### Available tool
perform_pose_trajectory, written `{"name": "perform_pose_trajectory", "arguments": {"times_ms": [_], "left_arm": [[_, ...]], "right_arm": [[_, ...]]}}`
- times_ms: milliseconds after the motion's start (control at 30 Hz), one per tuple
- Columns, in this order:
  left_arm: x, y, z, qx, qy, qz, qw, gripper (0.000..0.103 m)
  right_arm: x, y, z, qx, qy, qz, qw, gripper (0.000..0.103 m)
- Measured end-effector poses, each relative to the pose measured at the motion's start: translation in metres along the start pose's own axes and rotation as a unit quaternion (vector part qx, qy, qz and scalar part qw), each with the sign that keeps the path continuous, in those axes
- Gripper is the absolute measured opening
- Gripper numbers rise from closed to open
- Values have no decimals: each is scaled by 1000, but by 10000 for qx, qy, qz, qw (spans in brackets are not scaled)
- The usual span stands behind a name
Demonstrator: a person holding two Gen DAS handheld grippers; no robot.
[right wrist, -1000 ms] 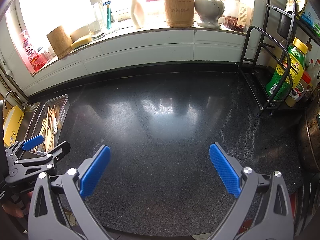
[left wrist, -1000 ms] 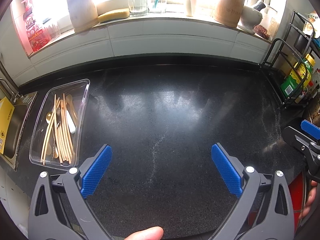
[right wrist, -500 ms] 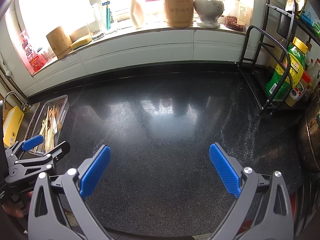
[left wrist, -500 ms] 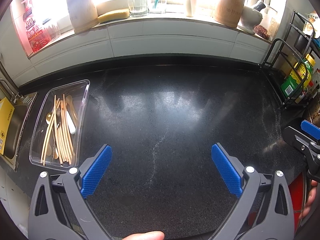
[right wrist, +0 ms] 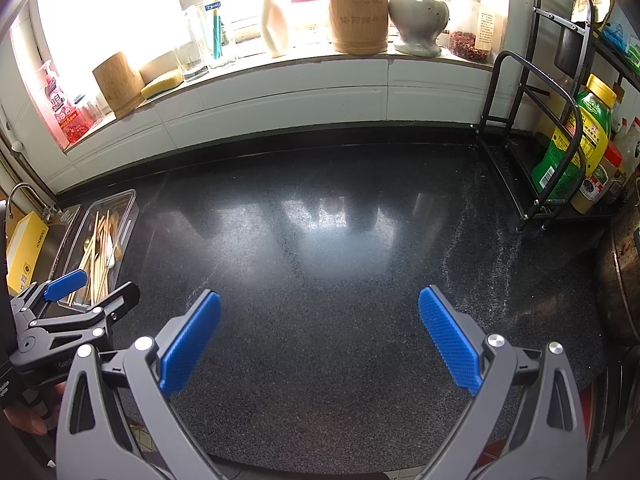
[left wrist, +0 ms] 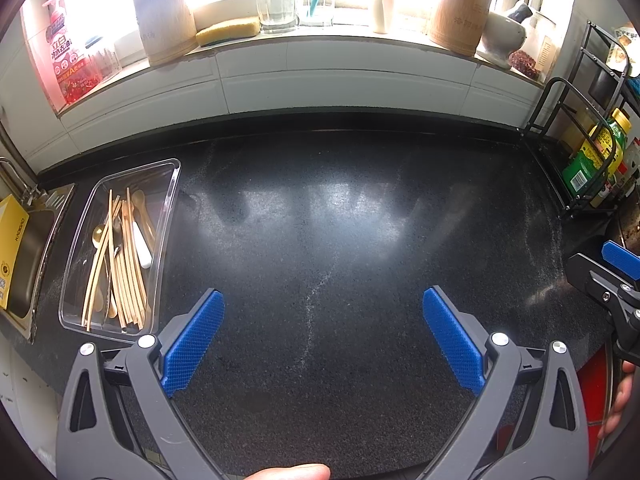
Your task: Organize utensils
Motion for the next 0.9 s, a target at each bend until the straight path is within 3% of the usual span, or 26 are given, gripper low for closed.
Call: {"name": "perform_pose_trajectory", "arguments": {"times_ms": [900], "left_arm": [[1,1,0,-3,1,-10,10000,97]], "right_arm": [[0,0,2,2,-4,4,10000,96]]}}
Point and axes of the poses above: each gripper's, at about its wrist camera, not at the fingertips, and z roughly the way its jaws point, y to its right, x to its top, the point moved 9 cm from there along z, roughly the way its jaws point, and after that the axes turned 1 degree about -z, right-handed, at the moved point
